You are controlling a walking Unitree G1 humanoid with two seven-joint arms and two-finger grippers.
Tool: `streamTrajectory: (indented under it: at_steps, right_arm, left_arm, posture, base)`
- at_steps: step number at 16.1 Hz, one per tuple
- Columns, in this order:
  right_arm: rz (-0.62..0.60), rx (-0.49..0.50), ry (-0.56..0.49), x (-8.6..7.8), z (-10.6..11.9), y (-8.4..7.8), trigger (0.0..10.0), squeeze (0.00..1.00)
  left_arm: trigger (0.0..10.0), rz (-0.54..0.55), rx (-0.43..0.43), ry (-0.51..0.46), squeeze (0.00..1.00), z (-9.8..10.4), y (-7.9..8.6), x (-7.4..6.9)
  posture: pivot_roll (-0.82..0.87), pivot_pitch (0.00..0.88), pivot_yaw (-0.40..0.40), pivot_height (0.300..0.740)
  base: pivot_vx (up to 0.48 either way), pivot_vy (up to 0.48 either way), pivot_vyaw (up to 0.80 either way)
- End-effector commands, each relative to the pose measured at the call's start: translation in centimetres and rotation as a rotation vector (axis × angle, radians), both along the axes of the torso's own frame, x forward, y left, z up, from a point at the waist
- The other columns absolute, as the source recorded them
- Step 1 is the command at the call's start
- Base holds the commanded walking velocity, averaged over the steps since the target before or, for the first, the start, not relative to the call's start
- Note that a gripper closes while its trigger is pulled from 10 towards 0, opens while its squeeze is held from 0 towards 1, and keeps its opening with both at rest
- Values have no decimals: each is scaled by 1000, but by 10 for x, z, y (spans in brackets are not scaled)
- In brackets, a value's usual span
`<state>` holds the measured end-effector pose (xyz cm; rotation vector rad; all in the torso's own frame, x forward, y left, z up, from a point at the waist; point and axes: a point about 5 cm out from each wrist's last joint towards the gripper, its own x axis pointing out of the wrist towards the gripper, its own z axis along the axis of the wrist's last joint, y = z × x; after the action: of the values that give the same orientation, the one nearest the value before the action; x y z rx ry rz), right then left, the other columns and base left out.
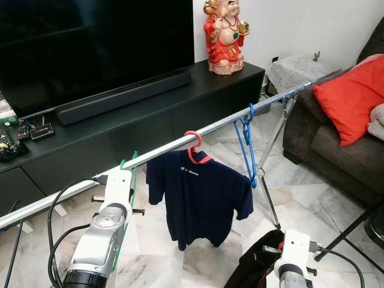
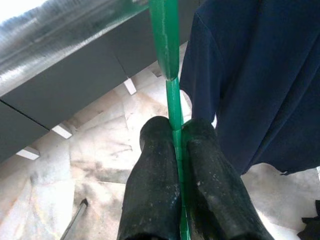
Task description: Hang hanger
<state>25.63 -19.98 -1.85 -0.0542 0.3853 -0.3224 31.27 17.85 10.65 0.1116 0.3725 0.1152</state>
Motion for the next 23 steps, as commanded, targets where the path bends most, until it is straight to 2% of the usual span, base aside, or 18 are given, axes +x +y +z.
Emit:
streamTrajectory:
  at_steps: [1,5,9,11,14,17,18,19,21,22,23]
  right_arm:
    - [17,0,10,0,-1,3,10000,0]
    - [20,0,20,-1,-2,3,10000,0]
    - [24,1,23,-2,-3,4,10000,0]
    - [25,2,23,-2,-3,4,10000,0]
    - [25,3,22,-2,-4,4,10000,0]
    - [26,3,22,-2,-3,4,10000,0]
    - [26,3,23,-2,-4,3,10000,0]
    - [26,3,23,-2,-3,3,10000,0]
    - [26,3,22,-2,-3,3,10000,0]
    - [28,2,21,-2,-3,3,10000,0]
    - [28,2,20,-2,-3,2,10000,0]
  left_arm:
    - [0,0,11,-12,0,1,4,-3]
    - [0,-1,6,-17,0,1,4,-6]
    - [0,27,-37,-109,0,11,8,-10]
    - [0,29,-37,-142,0,12,13,-17]
    - [0,-21,-52,-223,0,22,14,-23]
    - [0,-78,2,-215,0,17,19,-34]
    - [1216,-93,10,-214,0,15,21,-38]
    - [10000,-127,-8,-230,0,14,21,-43]
    - [10000,-212,9,-239,0,11,17,-51]
    - [10000,-262,-6,-237,0,4,14,-59]
    - [10000,-277,15,-234,0,0,14,-61]
  posture:
    - [92,36,67,740]
    - [93,41,64,740]
    - [96,44,64,740]
    - [99,47,65,740]
    - [101,48,65,740]
    - [103,48,64,740]
    - [103,48,64,740]
    - [106,49,63,740]
    - [107,49,62,740]
    - [108,48,62,740]
    - [108,48,61,740]
  base:
    - [0,0,0]
    - [0,0,0]
    - [0,0,0]
    - [0,0,0]
    - [0,0,0]
    - [0,0,0]
    - [0,0,0]
    - [0,0,0]
    - [0,0,0]
    - [0,0,0]
    - [0,0,0]
